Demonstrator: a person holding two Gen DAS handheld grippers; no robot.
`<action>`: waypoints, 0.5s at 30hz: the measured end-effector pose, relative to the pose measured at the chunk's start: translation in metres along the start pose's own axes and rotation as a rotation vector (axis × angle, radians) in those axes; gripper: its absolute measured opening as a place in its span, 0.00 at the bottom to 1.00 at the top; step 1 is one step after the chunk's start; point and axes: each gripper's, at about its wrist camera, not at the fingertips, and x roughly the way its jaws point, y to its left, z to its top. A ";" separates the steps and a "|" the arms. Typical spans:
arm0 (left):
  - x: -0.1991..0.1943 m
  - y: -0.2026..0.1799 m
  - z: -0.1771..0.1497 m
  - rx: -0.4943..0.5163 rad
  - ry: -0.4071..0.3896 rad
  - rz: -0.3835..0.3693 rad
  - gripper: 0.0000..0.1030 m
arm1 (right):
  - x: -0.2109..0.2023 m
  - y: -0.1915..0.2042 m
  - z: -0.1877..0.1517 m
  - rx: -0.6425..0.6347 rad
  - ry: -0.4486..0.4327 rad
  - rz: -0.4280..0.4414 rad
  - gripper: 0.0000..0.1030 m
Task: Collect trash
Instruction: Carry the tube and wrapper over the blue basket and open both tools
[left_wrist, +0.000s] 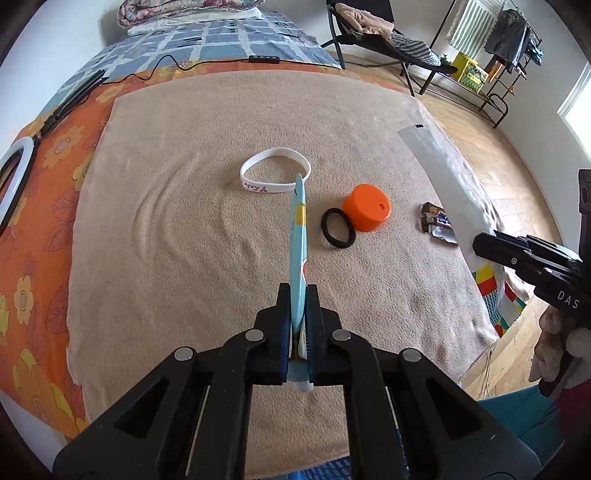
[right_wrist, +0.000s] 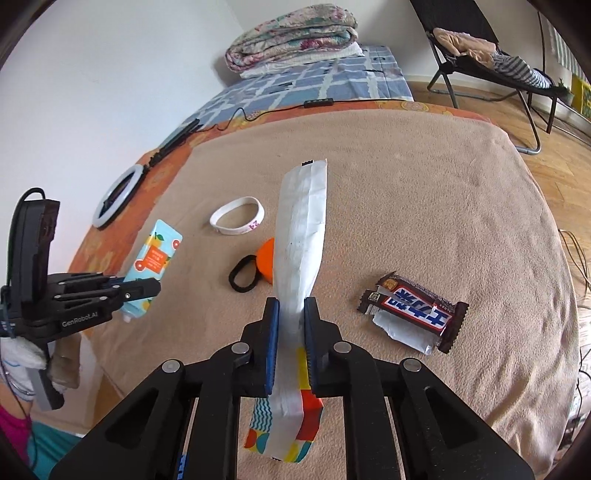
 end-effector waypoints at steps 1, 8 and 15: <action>-0.004 -0.003 -0.004 0.005 -0.003 -0.001 0.04 | -0.006 0.003 -0.003 -0.004 -0.004 0.011 0.11; -0.030 -0.023 -0.037 0.032 -0.019 -0.021 0.04 | -0.033 0.020 -0.027 -0.040 -0.014 0.065 0.11; -0.049 -0.043 -0.079 0.060 -0.029 -0.033 0.04 | -0.059 0.040 -0.070 -0.116 0.000 0.093 0.11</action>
